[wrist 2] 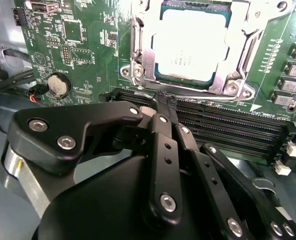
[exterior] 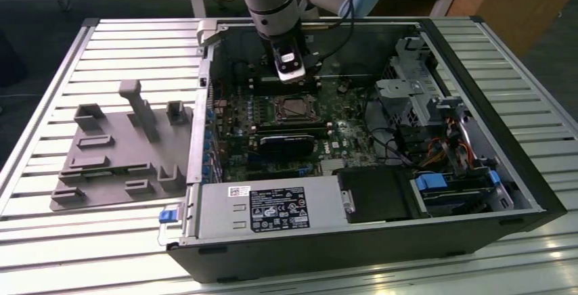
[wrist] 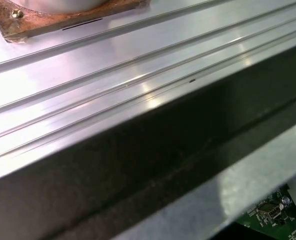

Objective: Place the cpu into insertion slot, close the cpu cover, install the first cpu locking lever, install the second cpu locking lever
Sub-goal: 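Install the first cpu locking lever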

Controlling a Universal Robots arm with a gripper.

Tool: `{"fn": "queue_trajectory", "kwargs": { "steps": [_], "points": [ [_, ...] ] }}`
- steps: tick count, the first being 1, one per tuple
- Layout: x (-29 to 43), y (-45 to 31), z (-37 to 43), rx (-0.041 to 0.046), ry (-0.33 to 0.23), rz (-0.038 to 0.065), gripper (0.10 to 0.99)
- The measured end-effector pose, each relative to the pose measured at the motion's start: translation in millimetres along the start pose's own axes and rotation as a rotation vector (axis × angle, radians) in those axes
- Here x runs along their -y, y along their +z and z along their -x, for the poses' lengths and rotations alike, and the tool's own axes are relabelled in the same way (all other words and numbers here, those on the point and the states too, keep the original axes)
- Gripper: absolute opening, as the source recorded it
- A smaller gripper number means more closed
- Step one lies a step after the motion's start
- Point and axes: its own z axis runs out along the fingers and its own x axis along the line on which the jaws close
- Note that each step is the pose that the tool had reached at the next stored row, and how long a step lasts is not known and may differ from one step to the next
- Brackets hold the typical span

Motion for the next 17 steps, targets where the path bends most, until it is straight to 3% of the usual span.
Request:
{"fn": "queue_trajectory", "kwargs": {
  "steps": [17],
  "points": [
    [1.1,5.6,-1.3,0.0095,0.011,-0.01,0.106]
  ]
}}
